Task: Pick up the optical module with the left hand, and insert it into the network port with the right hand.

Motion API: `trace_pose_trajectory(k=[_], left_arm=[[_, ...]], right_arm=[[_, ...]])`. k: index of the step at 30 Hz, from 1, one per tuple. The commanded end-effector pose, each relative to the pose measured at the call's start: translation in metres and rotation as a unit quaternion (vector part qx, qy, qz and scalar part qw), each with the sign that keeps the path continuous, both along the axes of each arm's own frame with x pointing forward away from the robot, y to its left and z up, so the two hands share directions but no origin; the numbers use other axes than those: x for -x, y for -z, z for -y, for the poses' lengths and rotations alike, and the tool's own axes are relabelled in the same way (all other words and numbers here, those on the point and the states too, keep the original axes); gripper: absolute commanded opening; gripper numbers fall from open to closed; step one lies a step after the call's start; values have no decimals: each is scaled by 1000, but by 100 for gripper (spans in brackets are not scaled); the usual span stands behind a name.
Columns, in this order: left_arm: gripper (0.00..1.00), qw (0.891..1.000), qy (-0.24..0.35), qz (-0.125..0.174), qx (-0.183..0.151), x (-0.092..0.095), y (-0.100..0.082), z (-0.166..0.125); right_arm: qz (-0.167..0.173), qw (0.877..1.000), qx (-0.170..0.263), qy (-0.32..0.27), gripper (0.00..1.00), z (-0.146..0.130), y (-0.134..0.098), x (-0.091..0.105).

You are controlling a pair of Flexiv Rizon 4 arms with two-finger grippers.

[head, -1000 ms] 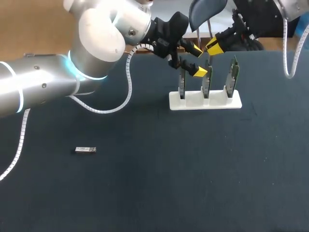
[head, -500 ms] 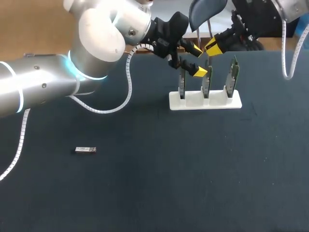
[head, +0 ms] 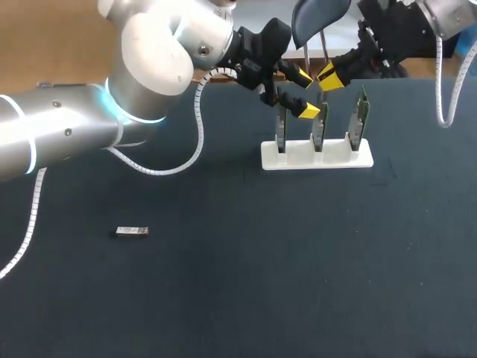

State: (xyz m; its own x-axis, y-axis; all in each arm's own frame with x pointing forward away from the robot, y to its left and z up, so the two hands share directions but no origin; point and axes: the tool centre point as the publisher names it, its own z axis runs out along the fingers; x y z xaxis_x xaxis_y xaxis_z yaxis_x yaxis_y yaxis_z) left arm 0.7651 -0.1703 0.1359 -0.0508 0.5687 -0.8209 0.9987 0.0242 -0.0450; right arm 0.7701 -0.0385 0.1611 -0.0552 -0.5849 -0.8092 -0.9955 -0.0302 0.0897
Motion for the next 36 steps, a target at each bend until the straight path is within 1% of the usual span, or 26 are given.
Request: trace_pose_trajectory(k=[1, 6, 11, 18, 26, 27, 28, 29, 36], left_arm=[[100, 1000, 1, -1, -2, -1, -1, 0], [100, 1000, 1, -1, -2, -1, -1, 0], [100, 1000, 1, -1, -2, -1, -1, 0], [100, 1000, 1, -1, -2, -1, -1, 0], [100, 1000, 1, -1, -2, -1, -1, 0], [100, 1000, 1, -1, -2, -1, -1, 0], [100, 1000, 1, -1, -2, -1, -1, 0], [100, 1000, 1, -1, -2, -1, -1, 0], [100, 1000, 1, -1, -2, -1, -1, 0]], right_arm=[[-3, 1000, -10, -2, 100, 1, -2, 1], [-4, 1000, -18, -1, 100, 4, -6, 1], [-7, 999, -36, -9, 100, 9, -12, 3], [4, 999, -43, -22, 100, 14, -23, 2], [20, 998, -50, -28, 100, 11, -35, 0], [23, 998, -52, -27, 89, 10, -36, 0], [26, 998, -51, -25, 12, 9, -37, 0], [27, 998, -53, -25, 0, 8, -38, 0], [38, 998, -52, -25, 0, 0, -42, -2]])
